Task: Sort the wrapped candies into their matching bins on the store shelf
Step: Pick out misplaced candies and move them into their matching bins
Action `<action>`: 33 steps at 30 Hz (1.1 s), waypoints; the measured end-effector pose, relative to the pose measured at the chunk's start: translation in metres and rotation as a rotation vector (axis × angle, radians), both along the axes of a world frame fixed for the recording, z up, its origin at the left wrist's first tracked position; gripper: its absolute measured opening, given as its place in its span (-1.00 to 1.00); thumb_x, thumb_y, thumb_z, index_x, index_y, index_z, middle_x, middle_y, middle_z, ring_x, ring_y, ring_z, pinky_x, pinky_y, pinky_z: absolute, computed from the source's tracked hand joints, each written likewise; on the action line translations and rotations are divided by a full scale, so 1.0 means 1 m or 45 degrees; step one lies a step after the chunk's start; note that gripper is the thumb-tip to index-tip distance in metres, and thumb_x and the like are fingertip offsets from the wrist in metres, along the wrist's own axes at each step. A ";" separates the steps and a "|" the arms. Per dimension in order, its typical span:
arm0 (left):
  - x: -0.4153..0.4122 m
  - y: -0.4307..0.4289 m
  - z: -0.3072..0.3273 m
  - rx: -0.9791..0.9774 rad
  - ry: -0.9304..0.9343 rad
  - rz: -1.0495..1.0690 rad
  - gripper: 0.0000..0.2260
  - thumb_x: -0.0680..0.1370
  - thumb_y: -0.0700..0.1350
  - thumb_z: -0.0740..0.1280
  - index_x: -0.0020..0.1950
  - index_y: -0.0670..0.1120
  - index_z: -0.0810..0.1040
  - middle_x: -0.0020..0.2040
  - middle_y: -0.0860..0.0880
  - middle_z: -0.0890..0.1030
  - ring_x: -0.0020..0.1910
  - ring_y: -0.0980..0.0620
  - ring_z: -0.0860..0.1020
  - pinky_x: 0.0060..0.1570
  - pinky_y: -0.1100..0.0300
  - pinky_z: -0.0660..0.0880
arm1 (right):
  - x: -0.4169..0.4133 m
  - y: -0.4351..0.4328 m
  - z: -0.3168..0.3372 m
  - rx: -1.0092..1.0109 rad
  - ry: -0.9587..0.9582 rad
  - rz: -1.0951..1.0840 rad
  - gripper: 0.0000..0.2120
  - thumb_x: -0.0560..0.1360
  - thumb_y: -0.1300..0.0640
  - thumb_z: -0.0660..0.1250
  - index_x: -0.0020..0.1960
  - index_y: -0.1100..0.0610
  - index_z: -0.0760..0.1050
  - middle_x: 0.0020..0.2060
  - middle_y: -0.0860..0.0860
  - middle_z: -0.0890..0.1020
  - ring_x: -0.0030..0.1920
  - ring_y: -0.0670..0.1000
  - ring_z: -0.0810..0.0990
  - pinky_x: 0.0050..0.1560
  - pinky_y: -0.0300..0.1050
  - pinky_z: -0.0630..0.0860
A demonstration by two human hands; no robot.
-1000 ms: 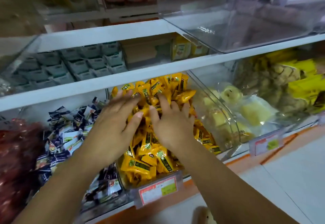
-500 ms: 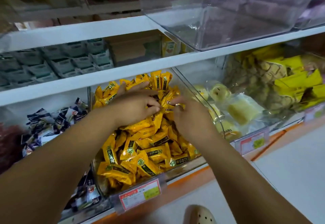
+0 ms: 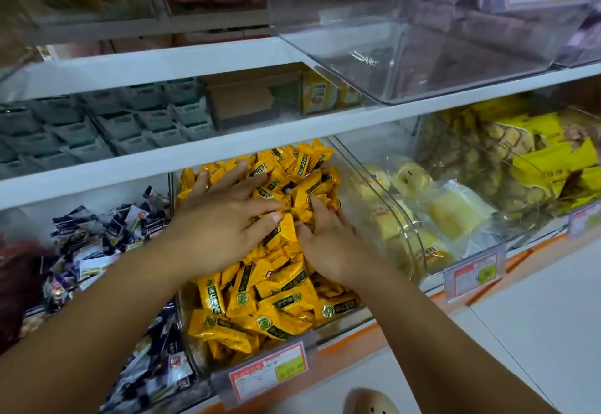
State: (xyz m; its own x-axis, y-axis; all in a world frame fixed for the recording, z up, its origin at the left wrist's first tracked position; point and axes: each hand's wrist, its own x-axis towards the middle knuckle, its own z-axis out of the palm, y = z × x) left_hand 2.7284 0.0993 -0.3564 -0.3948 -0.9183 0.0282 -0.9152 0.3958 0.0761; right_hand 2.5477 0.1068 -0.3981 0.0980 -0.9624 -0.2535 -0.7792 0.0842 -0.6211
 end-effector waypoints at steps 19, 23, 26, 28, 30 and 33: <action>-0.017 0.001 -0.005 0.108 -0.201 0.009 -0.60 0.60 0.28 -0.09 0.45 0.42 0.09 0.54 0.29 -0.02 0.53 0.10 -0.23 0.37 -0.37 -0.29 | -0.008 -0.002 0.005 0.040 -0.025 -0.086 -0.30 0.52 -0.25 0.13 0.56 -0.11 -0.05 0.46 0.08 0.27 0.43 0.17 0.26 0.35 0.05 0.24; -0.015 0.002 -0.006 0.109 -0.181 0.016 -0.52 0.51 0.32 -0.19 0.43 0.44 0.10 0.54 0.29 0.00 0.53 0.10 -0.23 0.38 -0.35 -0.30 | -0.013 -0.005 0.009 0.058 -0.226 -0.102 -0.41 0.54 -0.12 0.20 0.52 -0.10 0.10 0.18 -0.06 0.48 0.12 0.02 0.47 0.12 -0.09 0.37; -0.014 0.003 -0.005 0.101 -0.154 0.019 -0.60 0.58 0.31 -0.11 0.42 0.44 0.13 0.54 0.30 0.01 0.53 0.11 -0.22 0.38 -0.35 -0.29 | -0.024 -0.004 0.009 -0.019 -0.384 -0.148 -0.42 0.51 0.06 0.31 0.47 -0.07 0.20 0.06 -0.10 0.50 0.09 -0.02 0.51 0.17 -0.04 0.45; -0.014 0.005 -0.005 0.099 -0.116 0.029 -0.63 0.59 0.28 -0.06 0.41 0.44 0.16 0.53 0.30 0.03 0.53 0.12 -0.21 0.38 -0.34 -0.31 | -0.029 -0.002 0.007 -0.126 -0.405 -0.158 -0.39 0.46 0.19 0.38 0.43 -0.05 0.26 0.00 -0.11 0.53 0.09 0.00 0.55 0.17 0.03 0.50; -0.014 0.007 -0.005 0.095 -0.092 0.044 -0.63 0.59 0.28 -0.04 0.41 0.43 0.17 0.53 0.31 0.04 0.53 0.13 -0.21 0.37 -0.34 -0.32 | -0.030 0.000 0.002 -0.216 -0.445 -0.157 -0.35 0.41 0.28 0.42 0.41 -0.06 0.29 -0.02 -0.09 0.56 0.01 -0.06 0.56 0.04 -0.06 0.54; -0.015 0.011 -0.005 0.076 -0.081 0.077 -0.64 0.60 0.26 -0.01 0.41 0.40 0.21 0.53 0.29 0.06 0.53 0.14 -0.19 0.37 -0.35 -0.30 | -0.030 0.001 0.000 -0.311 -0.545 -0.188 -0.38 0.41 0.34 0.42 0.34 -0.10 0.34 -0.09 -0.12 0.54 -0.06 -0.17 0.51 -0.11 -0.23 0.46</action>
State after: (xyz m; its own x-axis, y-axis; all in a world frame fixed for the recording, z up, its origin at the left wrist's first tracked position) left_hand 2.7136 0.1105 -0.3619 -0.3376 -0.9399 -0.0503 -0.9411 0.3359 0.0389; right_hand 2.5173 0.1078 -0.3986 0.0021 -0.9999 0.0139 -0.4418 -0.0134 -0.8970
